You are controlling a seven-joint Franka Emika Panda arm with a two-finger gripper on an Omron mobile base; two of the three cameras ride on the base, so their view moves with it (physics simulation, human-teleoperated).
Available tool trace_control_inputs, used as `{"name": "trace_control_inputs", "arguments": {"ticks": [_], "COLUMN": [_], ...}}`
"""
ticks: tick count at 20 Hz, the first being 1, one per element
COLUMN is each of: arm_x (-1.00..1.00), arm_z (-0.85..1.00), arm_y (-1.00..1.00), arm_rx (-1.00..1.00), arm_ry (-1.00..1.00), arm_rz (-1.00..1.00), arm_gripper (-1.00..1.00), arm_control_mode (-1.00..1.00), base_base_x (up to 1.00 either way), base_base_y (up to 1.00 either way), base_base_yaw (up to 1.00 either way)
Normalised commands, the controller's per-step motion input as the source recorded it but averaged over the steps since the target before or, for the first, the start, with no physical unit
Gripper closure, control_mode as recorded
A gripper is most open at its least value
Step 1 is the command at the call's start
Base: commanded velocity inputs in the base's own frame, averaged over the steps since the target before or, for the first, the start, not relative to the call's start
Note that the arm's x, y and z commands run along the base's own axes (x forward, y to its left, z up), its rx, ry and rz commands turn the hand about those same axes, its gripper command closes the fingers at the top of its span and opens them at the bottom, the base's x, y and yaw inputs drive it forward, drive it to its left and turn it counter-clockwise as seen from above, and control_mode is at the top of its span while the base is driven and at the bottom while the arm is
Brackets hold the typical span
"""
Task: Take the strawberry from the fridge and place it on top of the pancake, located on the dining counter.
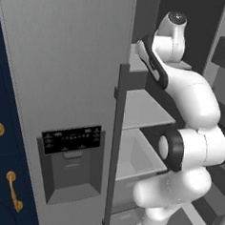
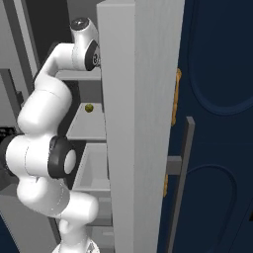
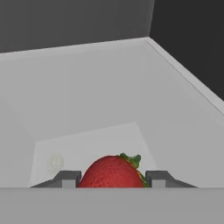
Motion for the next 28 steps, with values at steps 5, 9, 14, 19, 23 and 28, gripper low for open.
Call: {"name": "trace_control_inputs", "arguments": {"ticks": [5, 9, 14, 19, 23, 28], "arm_x": [-0.80, -1.00, -1.00, -1.00, -1.00, -1.00], "arm_z": [0.10, 0.03, 0.00, 0.00, 0.00, 0.00], "arm_y": [0.10, 0.05, 0.15, 0.08, 0.00, 0.00], "arm_rx": [0.00, 0.00, 0.00, 0.00, 0.00, 0.00], "arm_ry": [-0.09, -0.01, 0.00, 0.00, 0.00, 0.00], "arm_rz": [0.00, 0.00, 0.00, 0.00, 0.00, 0.00], "arm_gripper": [1.00, 1.00, 1.00, 1.00, 1.00, 1.00], "arm_control_mode": [-1.00, -1.00, -1.00, -1.00, -1.00, -1.00], "base_base_x": [0.00, 0.00, 0.00, 0.00, 0.00, 0.00], "base_base_y": [0.00, 0.00, 0.00, 0.00, 0.00, 0.00], "base_base_yaw": [0.00, 0.00, 0.00, 0.00, 0.00, 0.00]}}
